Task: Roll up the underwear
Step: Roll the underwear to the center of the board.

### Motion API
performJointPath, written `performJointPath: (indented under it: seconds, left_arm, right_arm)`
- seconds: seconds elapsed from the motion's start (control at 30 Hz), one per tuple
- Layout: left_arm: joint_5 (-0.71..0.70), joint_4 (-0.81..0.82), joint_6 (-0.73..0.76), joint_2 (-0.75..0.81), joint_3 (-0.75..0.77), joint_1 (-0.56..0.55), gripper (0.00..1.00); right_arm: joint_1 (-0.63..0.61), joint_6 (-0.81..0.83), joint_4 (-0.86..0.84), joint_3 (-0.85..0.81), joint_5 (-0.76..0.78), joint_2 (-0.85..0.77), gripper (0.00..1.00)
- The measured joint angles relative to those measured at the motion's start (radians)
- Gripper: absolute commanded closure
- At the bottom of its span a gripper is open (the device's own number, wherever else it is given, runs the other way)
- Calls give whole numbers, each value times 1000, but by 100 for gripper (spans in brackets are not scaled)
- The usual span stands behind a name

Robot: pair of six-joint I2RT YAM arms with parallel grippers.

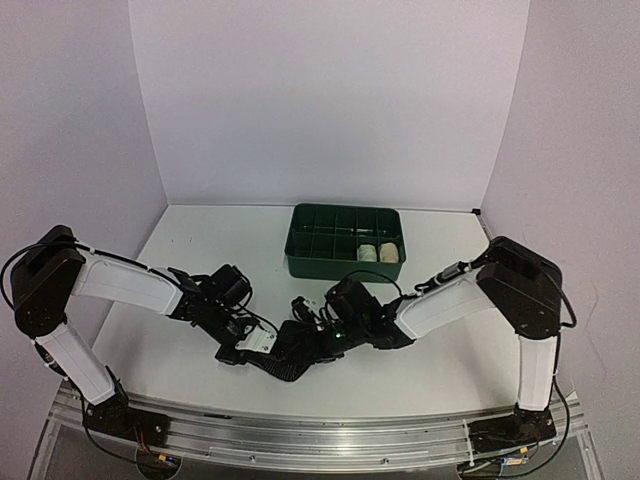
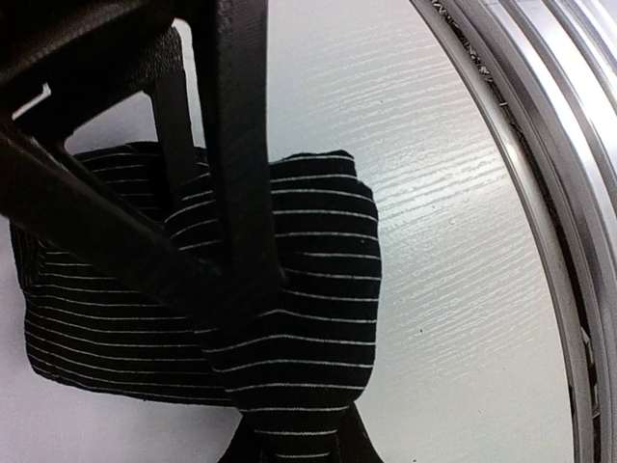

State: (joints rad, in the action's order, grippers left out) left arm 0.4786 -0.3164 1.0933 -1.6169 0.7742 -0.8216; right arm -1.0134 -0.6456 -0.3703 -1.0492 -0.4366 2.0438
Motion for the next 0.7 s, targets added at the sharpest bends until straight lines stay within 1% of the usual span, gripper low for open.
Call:
performJointPath:
  seconds: [0.17,0.3,0.37,0.43,0.53,0.57,0.6,0.67,0.7]
  left_arm:
    - [-11,-17,-39,0,10,-1,100]
    - [-27,-24,-55,0,10,-10,100]
    - [-36,-24,-58,0,10,-17,100]
    - [-39,-23,-65,0,10,-23,100]
    - [-47,-23,-72,0,10,-31,100]
    - [-49,-24,-74,0,10,-34,100]
    - [-52,-24,-74,0,11,-37,100]
    - [-55,-24,-78,0,11,-42,100]
    - [-56,-25,-80,0,12,-43,100]
  right_arm:
    - [12,-64,183,21,135,-156,50]
    - [17,-212,286,53,267,-285,48]
    - [17,-299,327,81,322,-324,47]
    - [17,-373,363,91,357,-313,47]
    - [18,-427,404,64,368,-229,47]
    - [18,-434,416,36,362,-182,49]
    - [20,-434,410,5,350,-151,54]
    - [20,-432,402,-79,337,-96,68]
    - [20,-421,396,-108,330,-68,76]
